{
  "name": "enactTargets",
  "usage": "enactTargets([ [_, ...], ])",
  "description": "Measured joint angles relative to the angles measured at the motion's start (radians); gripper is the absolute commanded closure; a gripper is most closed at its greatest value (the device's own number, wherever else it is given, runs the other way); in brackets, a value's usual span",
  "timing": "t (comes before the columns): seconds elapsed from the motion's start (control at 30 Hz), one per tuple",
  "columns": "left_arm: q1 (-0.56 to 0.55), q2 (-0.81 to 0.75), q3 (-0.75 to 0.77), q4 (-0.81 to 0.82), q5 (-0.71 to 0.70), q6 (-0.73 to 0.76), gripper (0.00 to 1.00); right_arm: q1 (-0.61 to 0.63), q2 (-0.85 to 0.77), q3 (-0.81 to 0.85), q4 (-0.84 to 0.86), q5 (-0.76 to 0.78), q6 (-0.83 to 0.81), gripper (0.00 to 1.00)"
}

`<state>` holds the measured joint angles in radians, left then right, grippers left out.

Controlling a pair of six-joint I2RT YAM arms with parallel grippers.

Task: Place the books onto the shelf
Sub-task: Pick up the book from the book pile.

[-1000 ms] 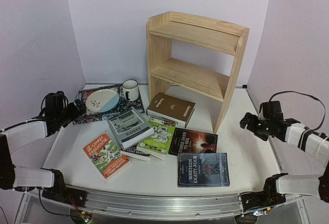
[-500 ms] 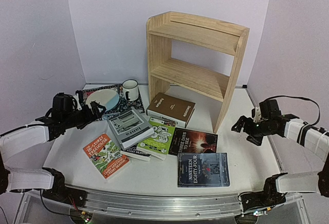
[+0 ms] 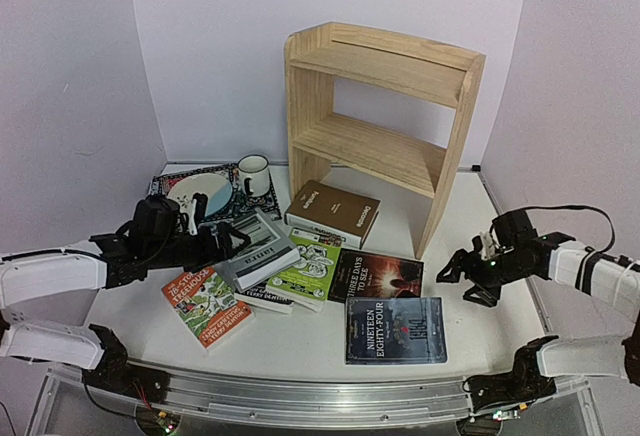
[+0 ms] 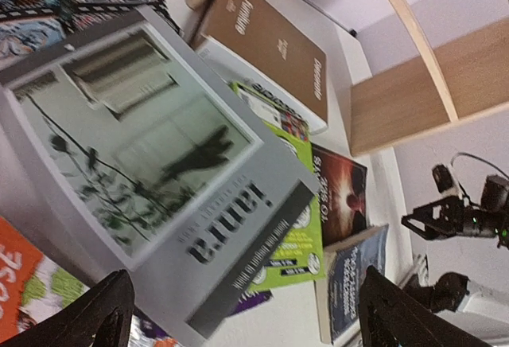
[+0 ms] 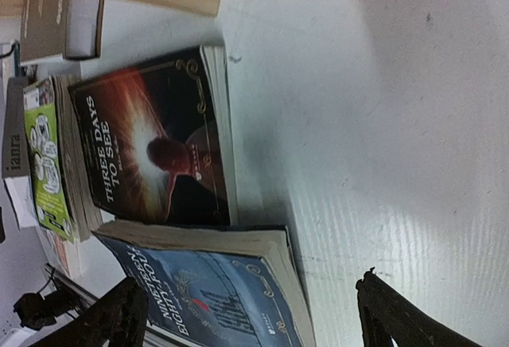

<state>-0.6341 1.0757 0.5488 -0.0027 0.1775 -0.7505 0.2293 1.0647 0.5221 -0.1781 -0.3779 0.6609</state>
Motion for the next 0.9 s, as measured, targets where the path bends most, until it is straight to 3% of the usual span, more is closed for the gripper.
enactTargets([
  [0.2, -0.232, 0.068, 0.005, 0.003, -0.062, -0.06, 0.01, 0.172, 0.03, -0.007, -0.007, 0.04, 0.05, 0.13],
  [0.43, -0.444, 0.253, 0.077, 0.034, -0.14, -0.127, 0.02, 0.23, 0.054, -0.057, 0.009, 0.092, 0.084, 0.24],
  [0.9, -0.591, 0.544, 0.235, 0.122, -0.146, -0.206, 0.06, 0.295, 0.117, -0.1, 0.147, 0.089, 0.149, 0.47],
])
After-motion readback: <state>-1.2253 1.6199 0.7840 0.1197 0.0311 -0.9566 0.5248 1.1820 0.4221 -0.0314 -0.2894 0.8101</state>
